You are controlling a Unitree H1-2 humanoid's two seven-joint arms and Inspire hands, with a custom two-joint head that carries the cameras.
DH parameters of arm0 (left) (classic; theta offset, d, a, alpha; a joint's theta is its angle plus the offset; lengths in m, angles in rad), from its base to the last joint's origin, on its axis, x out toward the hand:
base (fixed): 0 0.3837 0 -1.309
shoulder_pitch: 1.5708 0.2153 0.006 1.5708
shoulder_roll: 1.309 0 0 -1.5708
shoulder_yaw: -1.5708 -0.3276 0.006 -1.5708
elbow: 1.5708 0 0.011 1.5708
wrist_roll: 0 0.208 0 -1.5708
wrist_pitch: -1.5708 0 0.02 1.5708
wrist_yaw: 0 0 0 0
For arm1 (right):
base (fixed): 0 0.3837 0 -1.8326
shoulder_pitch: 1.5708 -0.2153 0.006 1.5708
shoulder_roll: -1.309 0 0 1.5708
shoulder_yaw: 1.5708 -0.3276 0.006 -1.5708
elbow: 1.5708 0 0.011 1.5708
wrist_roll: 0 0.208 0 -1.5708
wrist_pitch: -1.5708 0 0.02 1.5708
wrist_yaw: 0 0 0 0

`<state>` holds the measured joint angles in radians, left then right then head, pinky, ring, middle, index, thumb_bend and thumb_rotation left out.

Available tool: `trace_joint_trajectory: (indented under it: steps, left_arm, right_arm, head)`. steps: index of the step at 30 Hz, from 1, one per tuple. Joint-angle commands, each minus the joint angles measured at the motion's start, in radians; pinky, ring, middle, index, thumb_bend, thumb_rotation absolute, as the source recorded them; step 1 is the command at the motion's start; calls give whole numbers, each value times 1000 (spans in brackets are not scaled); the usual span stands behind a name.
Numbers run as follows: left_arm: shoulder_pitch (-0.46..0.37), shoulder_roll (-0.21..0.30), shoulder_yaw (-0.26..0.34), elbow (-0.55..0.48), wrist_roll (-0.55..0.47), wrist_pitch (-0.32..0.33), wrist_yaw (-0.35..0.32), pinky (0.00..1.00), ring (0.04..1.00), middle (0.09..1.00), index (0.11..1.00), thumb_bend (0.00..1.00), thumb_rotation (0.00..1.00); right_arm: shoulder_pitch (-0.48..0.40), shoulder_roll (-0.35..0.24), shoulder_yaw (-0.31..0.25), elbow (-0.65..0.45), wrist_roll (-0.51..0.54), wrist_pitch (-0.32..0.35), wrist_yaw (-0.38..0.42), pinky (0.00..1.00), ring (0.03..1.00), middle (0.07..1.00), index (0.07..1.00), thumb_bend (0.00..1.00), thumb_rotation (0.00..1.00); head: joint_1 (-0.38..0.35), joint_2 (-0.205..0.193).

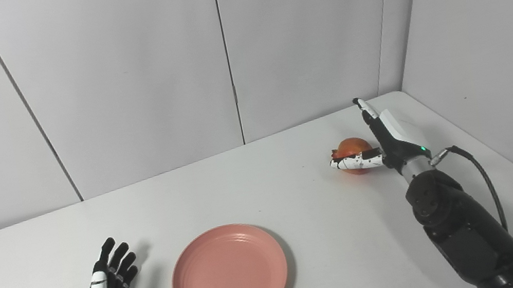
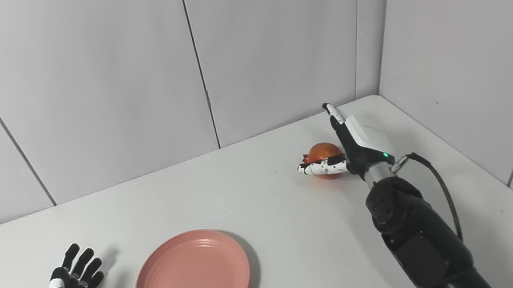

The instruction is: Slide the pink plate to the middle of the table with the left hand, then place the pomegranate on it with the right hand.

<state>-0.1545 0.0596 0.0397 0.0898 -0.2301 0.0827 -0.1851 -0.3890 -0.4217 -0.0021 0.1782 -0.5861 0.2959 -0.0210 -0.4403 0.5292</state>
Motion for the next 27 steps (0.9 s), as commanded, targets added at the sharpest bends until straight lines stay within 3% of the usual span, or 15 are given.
trace_joint_trajectory:
  steps: [1,17,27]
  left_arm:
    - [-3,2,8,-6,-17,19,-1,939,920,927,924,351,1000]
    - [-8,7,9,3,-33,22,-11,950,928,932,929,364,1000]
    - [-4,5,9,-12,-28,31,-6,941,919,928,925,367,1000]
  right_arm:
    - [-67,-31,-1,12,3,-16,-17,777,898,954,963,977,410]
    - [-127,-39,26,160,64,-37,-19,788,895,935,939,969,371]
    - [-150,-46,59,187,70,-6,10,778,887,927,936,1000,420]
  head:
    - [1,0]
    - [-1,11]
    - [1,19]
